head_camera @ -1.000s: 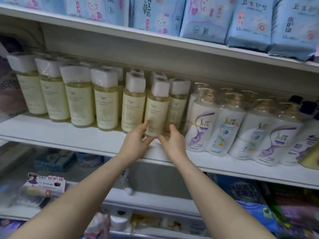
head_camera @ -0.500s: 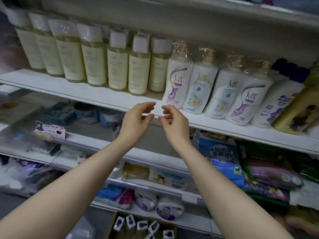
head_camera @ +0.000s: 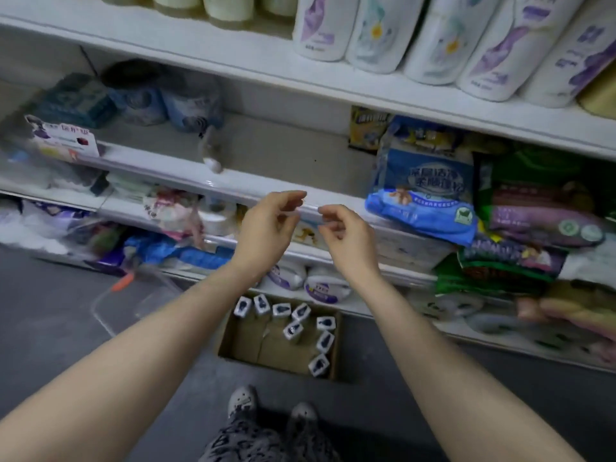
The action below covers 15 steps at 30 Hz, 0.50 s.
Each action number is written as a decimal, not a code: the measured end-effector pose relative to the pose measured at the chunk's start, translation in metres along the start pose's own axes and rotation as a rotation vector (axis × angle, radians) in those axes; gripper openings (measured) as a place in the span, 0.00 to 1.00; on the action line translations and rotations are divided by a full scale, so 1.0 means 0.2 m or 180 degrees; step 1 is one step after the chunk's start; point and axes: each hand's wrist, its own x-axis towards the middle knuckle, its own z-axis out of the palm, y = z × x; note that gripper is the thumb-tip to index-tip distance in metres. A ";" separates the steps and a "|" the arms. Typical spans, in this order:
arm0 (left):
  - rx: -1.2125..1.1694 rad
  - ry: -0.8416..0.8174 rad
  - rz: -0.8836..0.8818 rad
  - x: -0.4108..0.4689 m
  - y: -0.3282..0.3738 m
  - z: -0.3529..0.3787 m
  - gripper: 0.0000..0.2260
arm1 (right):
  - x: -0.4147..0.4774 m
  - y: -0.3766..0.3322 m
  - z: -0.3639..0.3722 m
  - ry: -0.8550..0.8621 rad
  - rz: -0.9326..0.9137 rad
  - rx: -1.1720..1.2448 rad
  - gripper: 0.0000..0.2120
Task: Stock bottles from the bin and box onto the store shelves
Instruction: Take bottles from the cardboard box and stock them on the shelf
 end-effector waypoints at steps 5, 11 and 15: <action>0.0027 -0.0461 -0.0246 -0.17 -0.18 0.18 0.18 | -0.15 0.27 0.10 -0.0234 0.0504 -0.0045 0.12; -0.0054 -0.0854 -0.0454 -0.34 -0.43 0.39 0.19 | -0.30 0.60 0.26 -0.0389 0.1037 -0.0095 0.12; -0.0076 -0.1056 -0.0658 -0.46 -0.60 0.52 0.19 | -0.41 0.79 0.37 -0.0502 0.1287 0.0061 0.15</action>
